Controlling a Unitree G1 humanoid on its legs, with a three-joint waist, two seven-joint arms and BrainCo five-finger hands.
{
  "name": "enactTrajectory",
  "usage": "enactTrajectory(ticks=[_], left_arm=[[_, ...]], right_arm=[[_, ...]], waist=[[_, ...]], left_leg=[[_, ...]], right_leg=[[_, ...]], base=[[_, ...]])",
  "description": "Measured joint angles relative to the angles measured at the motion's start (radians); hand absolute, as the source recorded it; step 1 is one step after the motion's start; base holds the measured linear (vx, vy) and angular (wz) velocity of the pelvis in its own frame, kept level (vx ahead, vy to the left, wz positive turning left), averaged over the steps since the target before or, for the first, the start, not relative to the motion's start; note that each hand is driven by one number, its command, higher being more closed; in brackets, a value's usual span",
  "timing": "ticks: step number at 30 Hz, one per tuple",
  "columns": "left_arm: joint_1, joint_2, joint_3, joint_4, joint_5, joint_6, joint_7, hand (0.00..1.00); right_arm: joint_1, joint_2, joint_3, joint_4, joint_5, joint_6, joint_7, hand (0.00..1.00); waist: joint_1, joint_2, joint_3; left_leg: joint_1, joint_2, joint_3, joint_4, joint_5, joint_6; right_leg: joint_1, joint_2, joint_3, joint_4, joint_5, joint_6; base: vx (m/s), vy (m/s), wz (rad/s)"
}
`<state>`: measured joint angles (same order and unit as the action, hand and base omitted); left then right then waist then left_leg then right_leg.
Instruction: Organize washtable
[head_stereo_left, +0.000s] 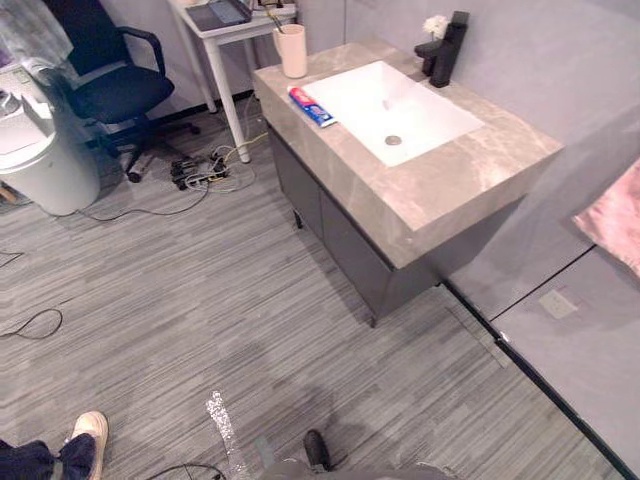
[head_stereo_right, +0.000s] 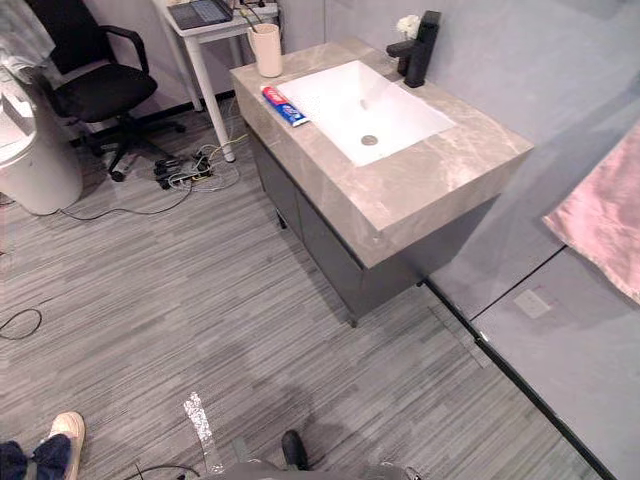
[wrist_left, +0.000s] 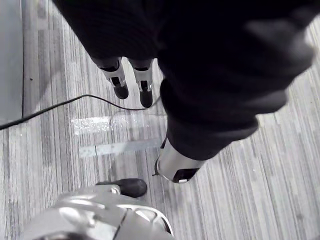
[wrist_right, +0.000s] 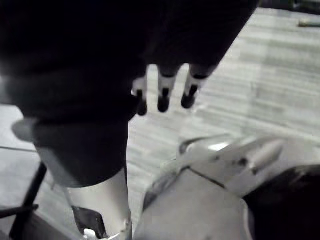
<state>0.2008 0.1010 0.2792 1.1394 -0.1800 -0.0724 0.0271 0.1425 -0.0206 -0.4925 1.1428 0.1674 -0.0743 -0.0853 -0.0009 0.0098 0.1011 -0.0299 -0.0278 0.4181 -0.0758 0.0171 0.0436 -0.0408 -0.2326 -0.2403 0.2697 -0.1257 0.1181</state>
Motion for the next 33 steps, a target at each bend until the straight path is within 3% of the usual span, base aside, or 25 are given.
enactTrajectory(ticks=[2,4,6,10,14,20,22,24,25,27,28,30,32,33], left_arm=[[0.0,0.0,0.003,0.0,0.006,-0.001,-0.001,0.0],[-0.006,-0.002,0.007,0.0,0.021,-0.001,-0.001,0.0],[-0.008,-0.008,0.032,-0.001,0.039,-0.001,-0.002,0.0],[0.002,-0.04,0.086,0.006,0.034,-0.001,0.001,0.0],[0.005,-0.042,0.086,0.019,0.021,-0.002,0.0,0.0],[0.004,-0.042,0.105,0.021,-0.008,-0.004,0.002,0.0],[0.004,-0.042,0.128,0.019,-0.011,-0.004,0.002,0.0],[0.004,-0.038,0.153,0.012,-0.018,-0.004,0.001,0.0],[-0.002,-0.06,0.159,0.01,-0.025,-0.004,0.003,0.0],[-0.003,-0.067,0.167,0.001,-0.025,-0.003,0.003,0.0],[-0.003,-0.064,0.166,-0.001,-0.024,-0.001,0.002,0.0],[-0.006,-0.058,0.166,-0.004,-0.023,0.0,0.0,0.0],[-0.016,-0.058,0.165,-0.005,-0.02,0.001,0.0,0.0],[-0.031,-0.055,0.164,-0.006,0.002,0.004,0.0,0.0]], right_arm=[[0.0,0.0,0.008,0.002,-0.004,0.004,-0.002,0.0],[-0.006,-0.004,0.052,0.002,-0.026,0.003,-0.004,0.0],[-0.009,0.001,0.071,0.012,-0.06,0.007,0.001,0.0],[-0.009,-0.007,0.07,0.012,-0.1,0.003,-0.001,0.0],[-0.008,-0.005,0.068,0.018,-0.053,0.003,-0.002,0.0],[-0.01,-0.002,0.066,0.023,-0.041,0.003,-0.003,0.0],[-0.014,0.004,0.06,0.024,-0.039,0.004,-0.004,0.0],[-0.013,0.011,0.055,0.02,-0.019,0.003,-0.004,0.0],[-0.001,0.011,0.037,0.015,-0.011,0.003,0.0,0.0],[0.002,0.012,0.027,-0.007,0.004,0.002,0.002,0.0],[0.007,0.013,0.028,-0.021,0.023,0.0,0.002,0.0],[0.016,0.03,0.032,-0.029,0.041,-0.015,0.002,0.0],[0.018,0.032,0.032,-0.029,0.052,-0.02,0.002,0.0],[0.02,0.033,0.032,-0.029,0.061,-0.028,0.005,0.0]], waist=[[0.006,-0.005,0.001],[0.009,-0.018,0.001],[0.01,-0.043,-0.001],[0.017,-0.034,0.004],[0.016,-0.034,0.005],[0.021,-0.044,0.01],[0.022,-0.052,0.014],[0.031,-0.07,0.02],[0.043,-0.063,0.033],[0.054,-0.04,0.057],[0.048,-0.032,0.072],[0.048,-0.042,0.066],[0.043,-0.042,0.066],[0.038,-0.043,0.065]], left_leg=[[0.013,0.007,-0.009,-0.011,0.011,0.006],[0.016,0.012,-0.033,-0.013,0.024,0.006],[0.034,-0.002,-0.064,-0.018,0.042,-0.004],[0.04,0.018,-0.078,-0.026,0.051,-0.015],[0.04,0.029,-0.088,-0.027,0.053,-0.018],[0.02,0.017,-0.114,-0.027,0.051,-0.016],[0.017,0.005,-0.118,-0.027,0.036,-0.006],[0.016,-0.023,-0.114,-0.019,0.009,0.022],[0.026,-0.02,-0.112,0.008,-0.019,0.038],[0.047,-0.005,-0.124,0.084,-0.09,0.056],[0.075,0.006,-0.135,0.121,-0.13,0.06],[0.123,0.016,-0.148,0.121,-0.172,0.059],[0.143,0.016,-0.152,0.105,-0.183,0.045],[0.171,0.009,-0.155,0.065,-0.191,0.035]], right_leg=[[-0.004,0.061,0.113,-0.028,-0.021,0.012],[-0.01,0.124,0.177,-0.088,-0.016,-0.003],[0.014,0.132,0.161,-0.133,0.005,-0.044],[0.025,0.155,0.155,-0.14,-0.001,-0.057],[0.033,0.17,0.149,-0.149,-0.003,-0.068],[0.037,0.159,0.121,-0.172,-0.005,-0.064],[0.037,0.147,0.11,-0.17,-0.02,-0.04],[0.038,0.114,0.087,-0.13,-0.046,0.019],[0.007,0.096,0.091,-0.015,-0.053,0.051],[-0.106,0.078,0.109,0.3,-0.038,0.072],[-0.156,0.077,0.107,0.413,-0.065,0.024],[-0.233,0.115,0.095,0.427,-0.103,0.003],[-0.278,0.144,0.083,0.37,-0.102,0.002],[-0.322,0.194,0.074,0.245,-0.08,-0.017]], base=[[0.06,-0.041,0.13],[0.04,-0.101,0.27],[0.03,-0.127,0.48],[0.01,-0.116,0.1],[0.0,-0.074,0.02],[0.04,-0.006,0.15],[0.08,0.049,0.15],[0.14,0.089,0.24],[0.18,0.138,0.2],[0.19,0.157,0.14],[0.21,0.157,0.13],[0.23,0.178,0.12],[0.3,0.183,0.02],[0.37,0.15,0.0]])
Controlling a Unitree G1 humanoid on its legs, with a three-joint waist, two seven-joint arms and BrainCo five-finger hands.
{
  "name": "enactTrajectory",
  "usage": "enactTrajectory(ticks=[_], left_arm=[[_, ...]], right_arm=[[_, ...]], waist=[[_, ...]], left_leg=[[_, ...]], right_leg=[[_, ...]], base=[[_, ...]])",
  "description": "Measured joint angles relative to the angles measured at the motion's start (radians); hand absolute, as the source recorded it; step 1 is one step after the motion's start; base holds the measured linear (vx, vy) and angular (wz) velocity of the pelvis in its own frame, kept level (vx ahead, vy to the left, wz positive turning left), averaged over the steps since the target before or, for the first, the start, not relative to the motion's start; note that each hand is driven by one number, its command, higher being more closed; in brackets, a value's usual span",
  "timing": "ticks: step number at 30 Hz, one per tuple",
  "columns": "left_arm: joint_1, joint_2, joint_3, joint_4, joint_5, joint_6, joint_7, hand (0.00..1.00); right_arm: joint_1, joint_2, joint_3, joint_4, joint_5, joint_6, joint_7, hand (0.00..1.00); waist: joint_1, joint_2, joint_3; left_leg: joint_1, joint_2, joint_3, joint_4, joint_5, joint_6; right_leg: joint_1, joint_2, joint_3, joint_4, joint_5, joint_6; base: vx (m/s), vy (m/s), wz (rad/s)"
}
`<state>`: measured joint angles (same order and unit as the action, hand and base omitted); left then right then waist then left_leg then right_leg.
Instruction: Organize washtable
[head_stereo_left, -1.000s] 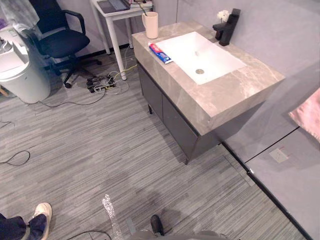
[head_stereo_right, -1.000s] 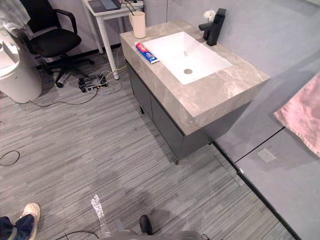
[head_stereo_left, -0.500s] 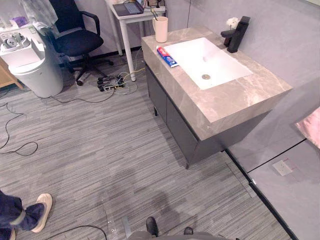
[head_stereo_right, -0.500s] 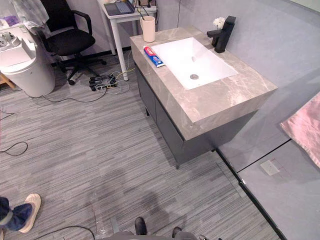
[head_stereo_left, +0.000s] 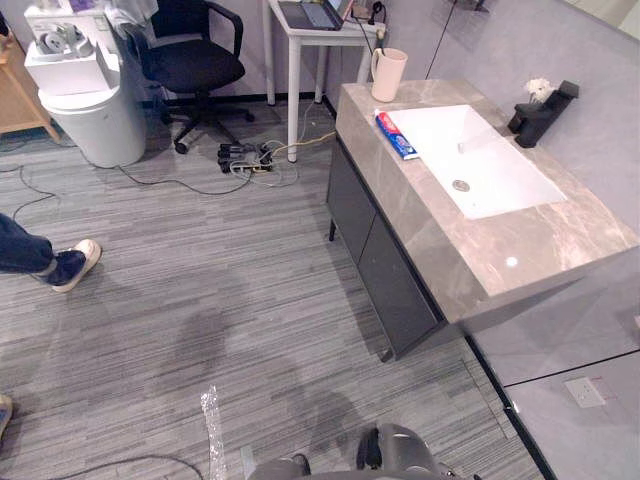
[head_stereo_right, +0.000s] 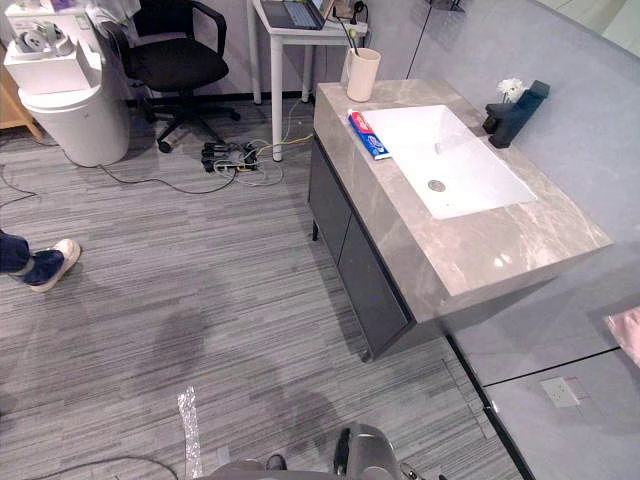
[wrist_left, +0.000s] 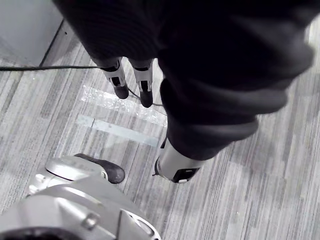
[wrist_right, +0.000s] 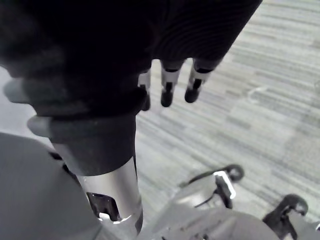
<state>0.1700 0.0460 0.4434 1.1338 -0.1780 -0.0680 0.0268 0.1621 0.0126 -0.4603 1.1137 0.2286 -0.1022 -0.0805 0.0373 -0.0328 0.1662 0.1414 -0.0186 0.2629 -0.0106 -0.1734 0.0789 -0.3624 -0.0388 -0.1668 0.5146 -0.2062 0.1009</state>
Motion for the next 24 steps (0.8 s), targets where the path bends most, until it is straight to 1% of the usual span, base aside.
enactTrajectory(ticks=[1,2,3,4,5,6,7,8,9,10,11,12,13,14,15,16,17,18,19,20,21,22,23,24], left_arm=[[-0.005,0.001,0.001,-0.002,0.007,0.002,0.0,0.0],[-0.016,0.004,0.001,-0.003,0.031,0.006,0.0,0.0],[-0.016,0.005,0.002,-0.004,0.038,0.007,0.0,0.0],[-0.018,0.005,0.002,-0.008,0.06,0.011,-0.002,0.0],[-0.012,0.003,0.012,-0.012,0.068,0.013,-0.003,0.0],[0.005,-0.009,0.049,-0.031,0.075,0.014,-0.007,0.0],[0.026,-0.017,0.082,-0.045,0.074,0.013,-0.007,0.0],[0.031,-0.017,0.101,-0.047,0.074,0.014,-0.006,0.0],[0.027,-0.029,0.132,-0.042,0.073,0.021,-0.003,0.0],[0.031,-0.052,0.144,-0.044,0.072,0.023,-0.005,0.0],[0.025,-0.06,0.139,-0.048,0.069,0.021,-0.005,0.0],[0.023,-0.057,0.139,-0.05,0.069,0.02,-0.005,0.0],[0.02,-0.052,0.137,-0.05,0.066,0.021,-0.001,0.0],[0.02,-0.052,0.13,-0.058,0.048,0.017,0.001,0.0],[0.019,-0.052,0.12,-0.065,0.039,0.015,0.001,0.0],[0.02,-0.048,0.096,-0.069,0.029,0.011,-0.005,0.0],[0.019,-0.042,0.089,-0.07,0.021,0.011,-0.005,0.0],[0.017,-0.04,0.07,-0.071,-0.006,0.01,-0.004,0.0],[0.01,-0.039,0.063,-0.072,-0.019,0.006,-0.003,0.0],[0.007,-0.039,0.058,-0.073,-0.026,0.001,-0.003,0.0],[0.004,-0.035,0.035,-0.081,-0.029,-0.009,0.0,0.0],[0.008,-0.035,0.029,-0.084,-0.029,-0.012,0.0,0.0],[0.018,-0.062,0.027,-0.082,-0.036,-0.019,0.005,0.0],[0.019,-0.077,0.029,-0.079,-0.039,-0.018,0.009,0.0]], right_arm=[[0.0,0.001,0.0,0.0,0.004,0.0,0.0,0.0],[-0.002,0.002,-0.003,0.0,0.007,0.0,-0.001,0.0],[-0.006,0.003,-0.006,0.002,0.007,0.0,-0.002,0.0],[-0.006,0.007,-0.01,0.002,0.005,0.003,-0.002,0.0],[-0.004,0.006,-0.01,0.001,0.005,0.003,-0.002,0.0],[0.009,0.01,-0.013,0.001,0.002,0.006,-0.002,0.0],[0.023,0.021,-0.015,-0.003,-0.005,0.017,0.0,0.0],[0.034,0.022,-0.018,-0.008,-0.005,0.022,0.004,0.0],[0.05,0.022,-0.03,-0.018,-0.009,0.026,0.015,0.0],[0.043,-0.006,-0.026,-0.045,-0.023,0.029,0.021,0.0],[0.012,-0.011,-0.007,-0.05,-0.037,0.02,0.016,0.0],[-0.006,-0.011,-0.004,-0.049,-0.041,0.019,0.016,0.0],[-0.034,-0.01,0.002,-0.043,-0.046,0.016,0.017,0.0],[-0.047,-0.004,0.002,-0.036,-0.046,0.015,0.016,0.0],[-0.048,0.001,0.0,-0.035,-0.046,0.014,0.016,0.0],[-0.051,0.007,-0.004,-0.025,-0.042,0.015,0.016,0.0],[-0.056,0.011,-0.004,-0.016,-0.042,0.015,0.016,0.0],[-0.073,0.013,-0.004,0.006,-0.042,0.018,0.015,0.0],[-0.079,0.013,-0.004,0.016,-0.043,0.019,0.01,0.0],[-0.083,0.013,-0.004,0.022,-0.044,0.02,0.007,0.0],[-0.099,0.009,-0.003,0.031,-0.053,0.023,-0.003,0.0],[-0.107,0.006,0.003,0.041,-0.054,0.023,-0.004,0.0],[-0.118,-0.031,0.034,0.049,-0.083,0.02,-0.005,0.0],[-0.122,-0.05,0.045,0.047,-0.086,0.015,-0.005,0.0]], waist=[[-0.002,-0.002,-0.001],[-0.011,-0.004,-0.002],[-0.021,-0.005,-0.003],[-0.035,-0.006,-0.006],[-0.037,-0.002,-0.012],[-0.041,-0.013,-0.031],[-0.048,-0.032,-0.057],[-0.051,-0.037,-0.072],[-0.043,-0.027,-0.091],[-0.027,0.018,-0.108],[-0.017,0.035,-0.106],[-0.017,0.031,-0.104],[-0.017,0.02,-0.102],[-0.018,0.014,-0.1],[-0.017,0.012,-0.099],[-0.014,0.0,-0.093],[-0.014,-0.007,-0.091],[-0.008,-0.019,-0.088],[0.006,-0.024,-0.085],[0.012,-0.028,-0.082],[0.013,-0.032,-0.078],[0.017,-0.028,-0.079],[0.031,0.025,-0.084],[0.03,0.059,-0.08]], left_leg=[[0.021,-0.005,-0.002,-0.02,0.0,0.0],[0.056,-0.017,-0.016,-0.052,-0.004,-0.002],[0.072,-0.022,-0.023,-0.061,-0.009,-0.008],[0.105,-0.025,-0.045,-0.06,-0.04,-0.059],[0.116,-0.022,-0.05,-0.053,-0.055,-0.085],[0.121,-0.026,-0.056,0.009,-0.072,-0.113],[0.108,-0.037,-0.057,0.119,-0.092,-0.144],[0.088,-0.039,-0.05,0.197,-0.108,-0.169],[0.038,-0.029,-0.02,0.365,-0.126,-0.174],[-0.074,0.051,0.001,0.654,-0.097,-0.161],[-0.163,0.115,0.032,0.859,-0.099,-0.159],[-0.189,0.142,0.048,0.914,-0.1,-0.158],[-0.219,0.179,0.074,0.961,-0.101,-0.158],[-0.236,0.206,0.086,0.958,-0.111,-0.144],[-0.245,0.218,0.085,0.954,-0.118,-0.134],[-0.282,0.23,0.077,0.938,-0.127,-0.119],[-0.304,0.229,0.066,0.915,-0.128,-0.118],[-0.361,0.218,0.04,0.819,-0.129,-0.121],[-0.387,0.206,0.022,0.729,-0.126,-0.127],[-0.402,0.191,0.005,0.667,-0.125,-0.129],[-0.421,0.161,-0.07,0.457,-0.096,-0.175],[-0.403,0.162,-0.095,0.336,-0.067,-0.209],[-0.345,0.221,-0.134,0.065,0.015,-0.267],[-0.33,0.267,-0.109,0.025,0.131,-0.305]], right_leg=[[-0.015,0.022,-0.001,-0.054,0.022,-0.013],[-0.037,0.06,-0.01,-0.145,0.075,-0.038],[-0.048,0.072,-0.025,-0.174,0.098,-0.052],[-0.07,0.105,-0.041,-0.2,0.14,-0.084],[-0.077,0.116,-0.05,-0.189,0.149,-0.117],[-0.078,0.125,-0.07,-0.167,0.163,-0.2],[-0.062,0.127,-0.089,-0.179,0.194,-0.237],[-0.043,0.125,-0.101,-0.198,0.227,-0.258],[-0.01,0.121,-0.12,-0.2,0.195,-0.299],[0.024,0.153,-0.081,-0.218,0.169,-0.299],[0.074,0.177,-0.048,-0.249,0.159,-0.291],[0.104,0.182,-0.027,-0.274,0.158,-0.29],[0.167,0.177,0.013,-0.316,0.159,-0.29],[0.235,0.165,0.05,-0.352,0.159,-0.29],[0.268,0.155,0.064,-0.368,0.159,-0.29],[0.315,0.129,0.094,-0.389,0.159,-0.29],[0.331,0.111,0.114,-0.397,0.158,-0.29],[0.346,0.069,0.164,-0.397,0.159,-0.289],[0.349,0.039,0.2,-0.392,0.154,-0.266],[0.352,0.021,0.229,-0.392,0.144,-0.25],[0.352,-0.023,0.315,-0.393,0.111,-0.193],[0.344,-0.032,0.353,-0.393,0.097,-0.169],[0.322,0.008,0.413,-0.405,0.088,-0.112],[0.324,0.026,0.418,-0.422,0.085,-0.094]], base=[[0.53,0.171,0.08],[0.31,0.082,0.19],[0.55,0.115,0.49],[0.46,0.073,0.53],[0.72,0.109,0.71],[0.68,0.064,0.74],[0.72,0.04,0.81],[0.77,-0.031,0.69],[0.77,-0.004,0.14],[0.91,0.038,-0.3],[0.74,0.081,-0.59],[0.82,0.058,-0.64],[0.63,0.042,-0.65],[0.7,0.091,-0.61],[0.51,0.15,-0.55],[0.48,0.181,-0.4],[0.42,0.226,-0.67],[0.38,0.272,-0.77],[0.37,0.293,-0.85],[0.4,0.403,-1.05],[0.26,0.28,-1.08],[0.34,0.49,-1.91],[0.21,0.397,-1.88],[0.31,0.568,-2.47]])
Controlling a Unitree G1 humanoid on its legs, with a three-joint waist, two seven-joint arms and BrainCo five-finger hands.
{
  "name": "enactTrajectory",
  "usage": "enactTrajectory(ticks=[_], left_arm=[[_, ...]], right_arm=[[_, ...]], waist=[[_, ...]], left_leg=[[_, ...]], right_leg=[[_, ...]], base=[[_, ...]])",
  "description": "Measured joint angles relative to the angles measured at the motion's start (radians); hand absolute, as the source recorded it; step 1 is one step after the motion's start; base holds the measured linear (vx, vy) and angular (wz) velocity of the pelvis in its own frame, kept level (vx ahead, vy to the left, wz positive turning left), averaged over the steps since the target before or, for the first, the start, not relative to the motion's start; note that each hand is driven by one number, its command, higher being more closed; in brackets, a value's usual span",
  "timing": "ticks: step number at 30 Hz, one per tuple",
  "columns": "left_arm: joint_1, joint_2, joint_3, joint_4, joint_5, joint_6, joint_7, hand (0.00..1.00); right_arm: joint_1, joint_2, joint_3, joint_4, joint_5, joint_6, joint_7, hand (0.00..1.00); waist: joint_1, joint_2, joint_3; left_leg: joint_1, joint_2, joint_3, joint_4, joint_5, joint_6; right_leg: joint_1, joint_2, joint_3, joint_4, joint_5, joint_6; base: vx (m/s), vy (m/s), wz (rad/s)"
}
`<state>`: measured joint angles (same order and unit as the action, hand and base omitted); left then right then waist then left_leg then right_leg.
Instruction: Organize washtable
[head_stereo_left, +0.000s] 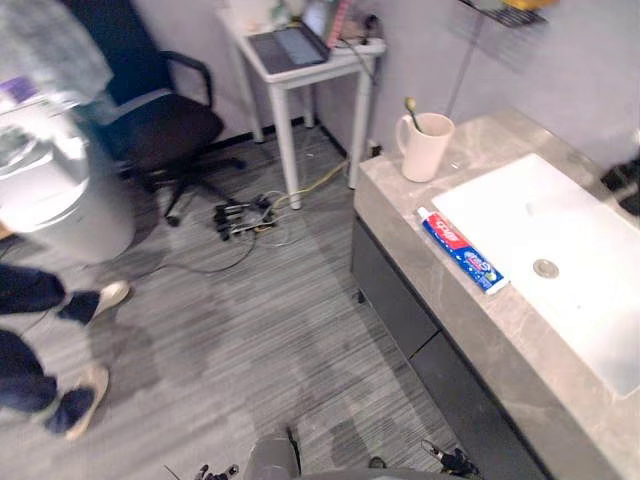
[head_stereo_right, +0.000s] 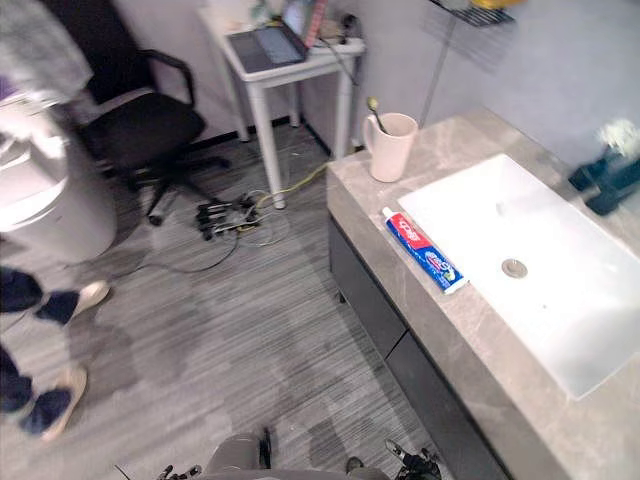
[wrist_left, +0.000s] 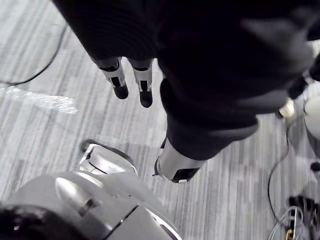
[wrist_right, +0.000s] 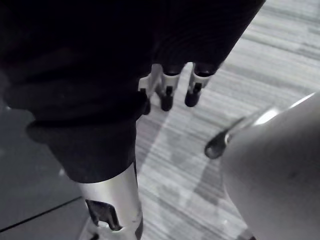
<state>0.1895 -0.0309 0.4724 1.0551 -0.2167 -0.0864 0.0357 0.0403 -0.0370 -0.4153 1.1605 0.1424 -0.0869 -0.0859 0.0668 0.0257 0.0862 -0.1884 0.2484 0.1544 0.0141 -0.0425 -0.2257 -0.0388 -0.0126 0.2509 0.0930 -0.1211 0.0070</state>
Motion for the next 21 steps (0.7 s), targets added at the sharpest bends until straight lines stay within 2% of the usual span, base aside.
enactTrajectory(ticks=[1,2,4,6,7,8,9,10,11,12,13,14,15,16,18,20,21], left_arm=[[-0.013,0.008,0.004,0.006,-0.006,0.001,0.011,0.0],[-0.015,0.038,-0.01,-0.006,-0.007,0.0,0.012,0.0],[-0.02,0.069,-0.008,-0.002,-0.006,0.002,0.01,0.0],[-0.043,0.076,-0.013,-0.003,-0.003,0.001,0.004,0.0],[-0.052,0.076,-0.025,-0.003,0.002,0.0,-0.003,0.0],[-0.068,0.063,-0.054,-0.003,0.017,-0.002,-0.016,0.0],[-0.082,0.043,-0.072,-0.002,0.029,0.001,-0.02,0.0],[-0.096,0.03,-0.083,0.004,0.037,0.002,-0.027,0.0],[-0.114,0.035,-0.087,0.012,0.041,0.004,-0.031,0.0],[-0.131,0.034,-0.088,0.012,0.042,0.002,-0.031,0.0],[-0.132,0.033,-0.088,0.012,0.042,0.001,-0.031,0.0],[-0.14,0.033,-0.088,0.012,0.039,0.001,-0.032,0.0],[-0.144,0.033,-0.088,0.012,0.038,0.0,-0.031,0.0],[-0.152,0.031,-0.089,0.012,0.036,0.0,-0.031,0.0],[-0.162,0.036,-0.09,0.015,0.033,0.0,-0.031,0.0],[-0.144,0.04,-0.097,0.017,0.032,0.001,-0.031,0.0],[-0.127,0.039,-0.11,0.025,0.033,0.0,-0.034,0.0]], right_arm=[[-0.004,0.006,0.007,-0.003,-0.011,-0.002,-0.003,0.0],[0.003,0.017,0.042,0.008,-0.022,0.006,-0.005,0.0],[0.001,0.02,0.036,0.026,-0.033,0.006,-0.023,0.0],[0.007,0.027,0.031,0.021,-0.034,-0.005,-0.025,0.0],[0.009,0.028,0.03,0.011,-0.033,-0.004,-0.026,0.0],[0.025,0.018,0.021,-0.011,-0.031,-0.003,-0.029,0.0],[0.035,0.005,0.021,-0.019,-0.022,-0.009,-0.028,0.0],[0.025,-0.001,0.008,-0.024,0.012,-0.015,-0.025,0.0],[0.017,0.002,0.002,-0.032,0.027,-0.014,-0.023,0.0],[0.019,0.008,0.002,-0.04,0.037,-0.016,-0.022,0.0],[0.02,0.009,0.002,-0.041,0.038,-0.016,-0.022,0.0],[0.033,0.013,0.002,-0.047,0.047,-0.016,-0.021,0.0],[0.034,0.01,-0.001,-0.047,0.05,-0.016,-0.02,0.0],[0.037,0.008,-0.008,-0.049,0.054,-0.016,-0.018,0.0],[0.049,0.012,-0.021,-0.045,0.055,-0.015,-0.018,0.0],[0.05,0.02,-0.02,-0.036,0.053,-0.013,-0.018,0.0],[0.05,0.021,-0.023,-0.029,0.053,-0.014,-0.017,0.0]], waist=[[0.002,-0.006,0.004],[-0.003,-0.035,0.008],[0.003,-0.077,0.002],[-0.016,-0.085,-0.002],[-0.026,-0.089,-0.001],[-0.032,-0.067,-0.009],[-0.025,-0.025,-0.004],[-0.022,0.011,0.003],[-0.033,0.002,0.014],[-0.047,-0.011,0.02],[-0.049,-0.013,0.019],[-0.053,-0.022,0.02],[-0.052,-0.021,0.02],[-0.058,-0.01,0.019],[-0.053,-0.028,0.017],[-0.051,-0.045,0.009],[-0.054,-0.044,0.011]], left_leg=[[0.01,0.023,0.086,0.02,0.095,0.047],[0.039,0.046,0.17,0.061,0.054,0.025],[0.094,0.065,0.264,0.154,0.009,0.044],[0.15,0.066,0.291,0.22,0.003,0.047],[0.141,0.06,0.294,0.255,-0.022,0.048],[0.168,0.029,0.286,0.228,-0.081,0.058],[0.209,0.025,0.331,0.184,-0.117,0.093],[0.272,0.009,0.408,0.122,-0.151,0.077],[0.282,-0.011,0.455,0.127,-0.148,0.086],[0.303,-0.042,0.433,0.141,-0.157,0.106],[0.309,-0.043,0.422,0.142,-0.161,0.113],[0.335,-0.076,0.384,0.139,-0.184,0.125],[0.343,-0.079,0.382,0.137,-0.2,0.121],[0.343,-0.077,0.381,0.129,-0.218,0.118],[0.342,-0.091,0.395,0.109,-0.226,0.113],[0.34,-0.098,0.41,0.099,-0.225,0.112],[0.34,-0.102,0.41,0.092,-0.224,0.112]], right_leg=[[-0.023,-0.002,-0.035,0.025,-0.013,0.035],[-0.055,0.018,-0.043,0.084,-0.012,0.044],[-0.047,0.036,-0.02,0.048,0.05,0.044],[-0.031,0.023,0.065,-0.006,0.125,0.072],[-0.034,0.015,0.081,-0.009,0.138,0.079],[-0.059,0.017,0.106,-0.005,0.152,0.097],[-0.082,0.04,0.117,0.006,0.157,0.104],[-0.122,0.069,0.121,0.038,0.157,0.105],[-0.156,0.064,0.098,0.074,0.157,0.104],[-0.195,0.058,0.025,0.114,0.157,0.099],[-0.197,0.056,0.011,0.115,0.156,0.094],[-0.196,0.036,-0.055,0.103,0.122,0.043],[-0.196,0.033,-0.06,0.091,0.117,0.045],[-0.199,0.04,-0.06,0.076,0.13,0.047],[-0.192,0.046,-0.034,-0.007,0.194,0.062],[-0.175,0.048,-0.003,-0.094,0.253,0.063],[-0.175,0.051,0.012,-0.116,0.267,0.063]], base=[[0.27,0.358,-2.37],[0.26,0.257,-2.26],[0.19,0.106,-2.46],[0.09,0.06,-2.38],[-0.06,0.051,-2.01],[-0.1,0.079,-2.0],[-0.1,0.157,-2.67],[-0.09,0.207,-2.47],[-0.11,0.184,-2.46],[-0.1,0.097,-1.58],[-0.07,-0.032,-1.57],[-0.03,-0.057,-0.96],[-0.05,-0.051,-0.97],[-0.08,0.034,-0.48],[-0.08,0.037,-0.41],[0.0,-0.011,-0.48],[0.01,-0.023,-0.43]])
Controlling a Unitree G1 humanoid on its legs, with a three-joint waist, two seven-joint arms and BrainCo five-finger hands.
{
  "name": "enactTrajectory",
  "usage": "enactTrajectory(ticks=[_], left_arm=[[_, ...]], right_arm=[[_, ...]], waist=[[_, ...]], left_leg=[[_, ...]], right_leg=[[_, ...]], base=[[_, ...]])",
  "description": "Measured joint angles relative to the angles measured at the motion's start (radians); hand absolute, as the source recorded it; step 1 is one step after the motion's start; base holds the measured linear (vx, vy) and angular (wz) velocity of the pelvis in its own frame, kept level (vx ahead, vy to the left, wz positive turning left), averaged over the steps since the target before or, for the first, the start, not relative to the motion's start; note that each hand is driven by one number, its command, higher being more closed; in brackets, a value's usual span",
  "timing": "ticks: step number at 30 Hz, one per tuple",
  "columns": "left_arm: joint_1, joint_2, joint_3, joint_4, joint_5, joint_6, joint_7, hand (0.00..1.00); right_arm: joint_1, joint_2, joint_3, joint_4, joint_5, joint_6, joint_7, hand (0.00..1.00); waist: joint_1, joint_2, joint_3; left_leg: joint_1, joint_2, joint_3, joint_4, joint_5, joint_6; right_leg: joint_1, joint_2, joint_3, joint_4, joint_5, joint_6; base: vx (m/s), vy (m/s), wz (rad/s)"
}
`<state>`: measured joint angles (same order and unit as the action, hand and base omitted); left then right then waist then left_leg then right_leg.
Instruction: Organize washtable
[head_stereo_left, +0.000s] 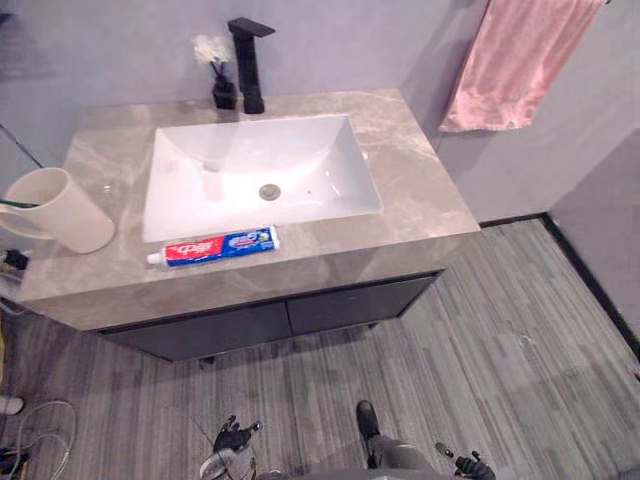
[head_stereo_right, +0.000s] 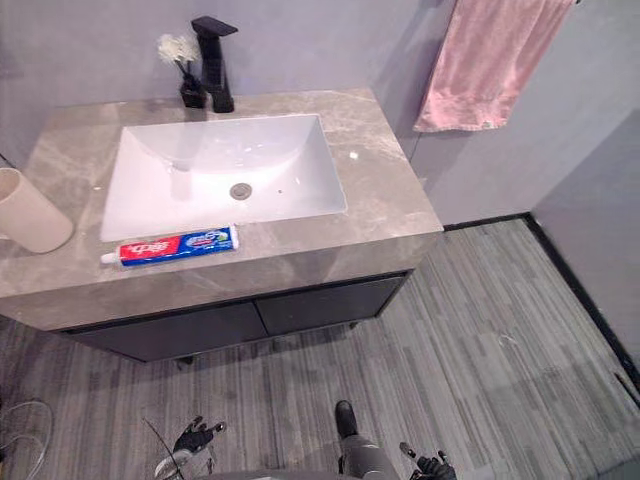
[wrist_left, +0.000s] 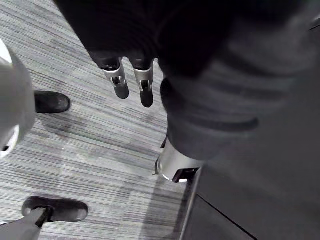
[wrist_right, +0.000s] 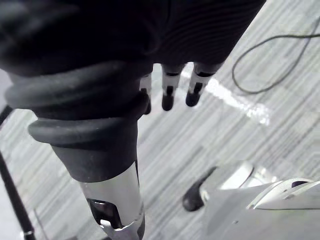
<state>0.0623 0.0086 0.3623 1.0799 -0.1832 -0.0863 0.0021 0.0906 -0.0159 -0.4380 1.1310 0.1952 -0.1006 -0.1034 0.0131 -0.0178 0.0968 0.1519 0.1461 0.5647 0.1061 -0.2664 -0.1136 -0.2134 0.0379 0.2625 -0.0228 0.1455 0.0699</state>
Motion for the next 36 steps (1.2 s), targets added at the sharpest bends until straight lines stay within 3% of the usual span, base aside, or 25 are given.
enactTrajectory(ticks=[1,6,13,17,19,20,21,22,23,24,25,26,27,28,31,36], left_arm=[[-0.001,0.0,-0.006,0.007,0.0,0.001,-0.001,0.0],[-0.003,-0.024,-0.01,0.018,0.005,0.001,-0.002,0.0],[0.021,-0.012,-0.05,0.014,-0.028,-0.007,-0.001,0.0],[0.02,-0.012,-0.053,0.016,-0.058,-0.009,-0.001,0.0],[0.018,0.001,-0.046,0.019,-0.076,-0.009,-0.001,0.0],[0.012,0.015,-0.036,0.019,-0.09,-0.009,-0.001,0.0],[0.004,0.018,-0.028,0.017,-0.101,-0.011,-0.001,0.0],[0.005,0.016,-0.028,0.015,-0.108,-0.012,-0.001,0.0],[0.009,0.004,-0.036,0.011,-0.119,-0.011,-0.002,0.0],[0.015,0.001,-0.034,0.007,-0.132,-0.012,-0.002,0.0],[0.031,-0.006,-0.026,0.019,-0.141,-0.012,0.002,0.0],[0.045,-0.001,-0.015,0.02,-0.149,-0.013,0.003,0.0],[0.05,0.003,-0.014,0.019,-0.155,-0.013,0.003,0.0],[0.072,0.011,-0.011,0.019,-0.16,-0.012,0.003,0.0],[0.081,0.014,-0.009,0.021,-0.156,-0.009,0.005,0.0],[0.002,0.014,-0.021,0.021,-0.08,-0.005,0.004,0.0]], right_arm=[[0.001,0.0,-0.009,0.002,-0.001,-0.001,0.0,0.0],[0.028,-0.014,-0.061,0.004,-0.001,0.001,0.001,0.0],[0.027,-0.02,-0.013,0.002,0.013,-0.007,-0.003,0.0],[0.033,-0.037,0.019,0.006,0.012,-0.007,-0.003,0.0],[0.031,-0.047,0.054,0.013,0.011,-0.007,-0.003,0.0],[0.024,-0.039,0.065,0.012,0.008,-0.006,-0.002,0.0],[0.008,-0.037,0.068,0.016,0.003,-0.004,-0.004,0.0],[0.007,-0.04,0.067,0.019,0.003,-0.005,-0.005,0.0],[-0.002,-0.054,0.07,0.02,0.003,-0.006,-0.005,0.0],[-0.009,-0.064,0.077,0.017,0.002,-0.005,-0.004,0.0],[-0.016,-0.065,0.094,-0.001,0.0,-0.005,0.0,0.0],[-0.023,-0.065,0.096,-0.006,-0.007,-0.004,-0.001,0.0],[-0.021,-0.063,0.096,-0.005,-0.011,-0.003,-0.001,0.0],[-0.022,-0.054,0.096,0.001,-0.014,-0.003,-0.001,0.0],[-0.016,-0.034,0.094,0.004,-0.033,0.001,-0.001,0.0],[-0.016,-0.023,0.038,0.005,-0.035,0.013,0.002,0.0]], waist=[[-0.004,-0.001,0.0],[-0.002,0.051,0.0],[0.011,0.049,-0.003],[0.032,0.052,-0.006],[0.037,0.039,-0.002],[0.051,0.009,0.022],[0.064,0.0,0.028],[0.062,0.007,0.032],[0.06,0.043,0.035],[0.074,0.048,0.038],[0.085,0.098,0.035],[0.081,0.084,0.035],[0.085,0.073,0.034],[0.087,0.039,0.027],[0.083,0.015,-0.002],[0.071,0.024,-0.011]], left_leg=[[0.001,-0.001,-0.004,-0.001,0.0,0.0],[0.006,-0.003,-0.102,0.006,0.001,-0.001],[-0.065,0.011,-0.222,0.178,0.004,0.0],[-0.083,0.004,-0.28,0.174,0.005,0.001],[-0.14,-0.003,-0.338,0.263,0.006,0.003],[-0.22,-0.017,-0.398,0.416,0.023,0.026],[-0.256,-0.048,-0.457,0.405,-0.061,0.044],[-0.271,-0.057,-0.474,0.365,-0.07,0.046],[-0.281,-0.054,-0.485,0.258,-0.049,0.045],[-0.268,-0.048,-0.473,0.255,-0.018,0.057],[-0.262,-0.018,-0.429,0.239,-0.02,0.064],[-0.235,-0.016,-0.412,0.218,-0.02,0.063],[-0.217,-0.026,-0.393,0.2,-0.019,0.062],[-0.199,-0.048,-0.356,0.186,-0.02,0.063],[-0.188,-0.061,-0.27,0.138,-0.026,0.068],[-0.154,-0.087,-0.174,0.098,-0.028,0.085]], right_leg=[[0.0,0.0,0.001,0.0,0.001,0.0],[0.041,-0.015,-0.03,-0.012,-0.008,0.001],[0.112,-0.062,-0.113,-0.027,-0.033,0.0],[0.146,-0.079,-0.155,-0.076,-0.014,0.003],[0.15,-0.093,-0.176,-0.076,-0.019,-0.002],[0.164,-0.129,-0.173,-0.076,-0.033,-0.008],[0.171,-0.153,-0.163,-0.076,-0.041,-0.011],[0.175,-0.159,-0.163,-0.081,-0.045,-0.006],[0.169,-0.149,-0.162,-0.082,-0.061,0.016],[0.169,-0.141,-0.148,-0.082,-0.07,0.029],[0.162,-0.12,-0.157,-0.02,-0.085,0.027],[0.149,-0.109,-0.16,0.115,-0.122,0.03],[0.15,-0.11,-0.16,0.128,-0.146,0.027],[0.154,-0.124,-0.152,0.104,-0.171,0.035],[0.115,-0.124,-0.079,0.058,-0.151,0.051],[0.038,-0.117,-0.012,0.076,-0.136,0.053]], base=[[0.03,-0.039,-0.24],[0.03,-0.024,0.2],[0.01,-0.048,0.41],[-0.01,0.008,0.44],[-0.04,0.062,0.44],[-0.07,0.144,0.21],[-0.08,0.16,0.19],[-0.11,0.166,0.01],[-0.1,0.147,-0.24],[-0.06,0.174,-0.67],[0.07,0.168,-0.74],[0.14,0.161,-0.68],[0.15,0.14,-0.62],[0.12,0.091,-0.82],[0.16,0.075,-0.85],[0.2,0.092,-0.8]])
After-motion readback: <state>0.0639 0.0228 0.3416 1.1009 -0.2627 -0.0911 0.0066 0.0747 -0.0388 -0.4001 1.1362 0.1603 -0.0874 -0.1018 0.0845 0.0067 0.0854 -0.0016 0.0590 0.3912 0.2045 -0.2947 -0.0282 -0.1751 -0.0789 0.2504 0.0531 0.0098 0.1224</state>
